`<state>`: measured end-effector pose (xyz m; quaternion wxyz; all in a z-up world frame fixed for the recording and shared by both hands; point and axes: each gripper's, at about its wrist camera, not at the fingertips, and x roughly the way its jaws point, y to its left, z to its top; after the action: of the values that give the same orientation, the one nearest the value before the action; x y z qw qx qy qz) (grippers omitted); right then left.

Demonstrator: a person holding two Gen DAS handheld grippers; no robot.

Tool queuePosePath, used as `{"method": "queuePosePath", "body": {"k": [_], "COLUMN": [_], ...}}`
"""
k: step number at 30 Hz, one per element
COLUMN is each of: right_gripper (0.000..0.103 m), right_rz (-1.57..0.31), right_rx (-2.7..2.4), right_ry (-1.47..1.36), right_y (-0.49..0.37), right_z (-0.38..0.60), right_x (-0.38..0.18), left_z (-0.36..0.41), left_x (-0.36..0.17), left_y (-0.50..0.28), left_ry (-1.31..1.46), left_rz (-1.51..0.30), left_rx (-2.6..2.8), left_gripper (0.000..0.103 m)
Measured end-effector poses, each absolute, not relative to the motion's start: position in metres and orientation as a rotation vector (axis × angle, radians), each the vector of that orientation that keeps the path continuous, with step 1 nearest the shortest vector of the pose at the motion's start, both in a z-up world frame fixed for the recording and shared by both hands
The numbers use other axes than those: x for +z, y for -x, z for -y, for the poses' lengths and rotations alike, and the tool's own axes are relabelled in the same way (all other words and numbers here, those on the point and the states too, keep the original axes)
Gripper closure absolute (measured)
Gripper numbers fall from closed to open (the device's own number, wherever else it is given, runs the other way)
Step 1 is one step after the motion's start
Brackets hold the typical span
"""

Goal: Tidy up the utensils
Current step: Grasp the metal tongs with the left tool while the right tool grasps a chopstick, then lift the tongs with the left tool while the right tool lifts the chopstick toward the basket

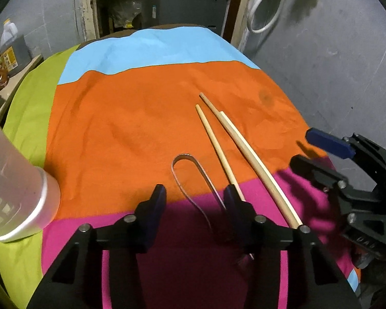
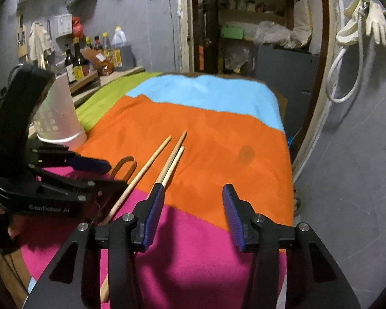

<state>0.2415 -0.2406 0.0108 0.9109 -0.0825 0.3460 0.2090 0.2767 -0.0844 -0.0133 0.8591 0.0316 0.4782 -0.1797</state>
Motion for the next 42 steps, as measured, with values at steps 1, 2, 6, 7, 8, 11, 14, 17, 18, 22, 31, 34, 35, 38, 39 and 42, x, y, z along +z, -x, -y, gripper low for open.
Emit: {"method": "queuePosePath", "body": {"k": [1, 2, 6, 7, 8, 11, 14, 17, 18, 22, 31, 34, 35, 38, 39, 42], "right_gripper": [0.061, 0.062, 0.063, 0.063, 0.064, 0.065, 0.066, 0.067, 0.067, 0.068, 0.092, 0.095, 0.095, 0.097, 0.098, 0.099], "right_rz": [-0.727, -0.740, -0.782, -0.792, -0.799, -0.816, -0.832, -0.840, -0.845, -0.871, -0.984, -1.014, -1.017, -1.045, -1.047, -1.033], "right_rx": [0.435, 0.444, 0.465, 0.468, 0.467, 0.465, 0.473, 0.472, 0.475, 0.480, 0.448, 0.453, 0.454, 0.459, 0.460, 0.466], "right_ry": [0.173, 0.175, 0.187, 0.189, 0.192, 0.190, 0.172, 0.174, 0.174, 0.186, 0.101, 0.084, 0.079, 0.006, -0.019, -0.091], "right_y": [-0.243, -0.245, -0.250, -0.251, -0.252, -0.257, -0.259, -0.261, -0.261, -0.265, -0.291, -0.294, -0.295, -0.297, -0.297, -0.294], "right_z": [0.239, 0.238, 0.232, 0.230, 0.229, 0.226, 0.225, 0.222, 0.221, 0.214, 0.210, 0.212, 0.212, 0.221, 0.224, 0.233], "right_x": [0.009, 0.007, 0.002, 0.001, 0.000, -0.001, 0.000, -0.001, -0.001, -0.004, -0.008, -0.008, -0.007, -0.007, -0.006, -0.006], "left_z": [0.085, 0.085, 0.089, 0.090, 0.091, 0.090, 0.086, 0.084, 0.082, 0.076, 0.078, 0.086, 0.089, 0.089, 0.086, 0.074], "left_x": [-0.013, -0.013, -0.015, -0.016, -0.016, -0.018, -0.018, -0.017, -0.017, -0.015, -0.013, -0.014, -0.014, -0.016, -0.016, -0.017], "left_y": [-0.277, -0.279, -0.280, -0.280, -0.278, -0.278, -0.279, -0.278, -0.277, -0.272, -0.277, -0.278, -0.279, -0.283, -0.284, -0.281], "left_ry": [-0.072, -0.080, -0.111, -0.125, -0.134, -0.132, -0.121, -0.126, -0.129, -0.131, -0.166, -0.231, -0.249, -0.246, -0.218, -0.129], "left_rz": [-1.009, -1.012, -1.004, -0.999, -0.993, -0.987, -0.991, -0.991, -0.991, -0.997, -1.075, -1.092, -1.097, -1.113, -1.111, -1.079], "left_rx": [-0.377, -0.375, -0.366, -0.366, -0.365, -0.373, -0.377, -0.377, -0.376, -0.372, -0.379, -0.369, -0.366, -0.370, -0.375, -0.380], "left_gripper": [0.067, 0.067, 0.071, 0.071, 0.071, 0.072, 0.073, 0.074, 0.074, 0.077, 0.078, 0.077, 0.077, 0.079, 0.079, 0.084]}}
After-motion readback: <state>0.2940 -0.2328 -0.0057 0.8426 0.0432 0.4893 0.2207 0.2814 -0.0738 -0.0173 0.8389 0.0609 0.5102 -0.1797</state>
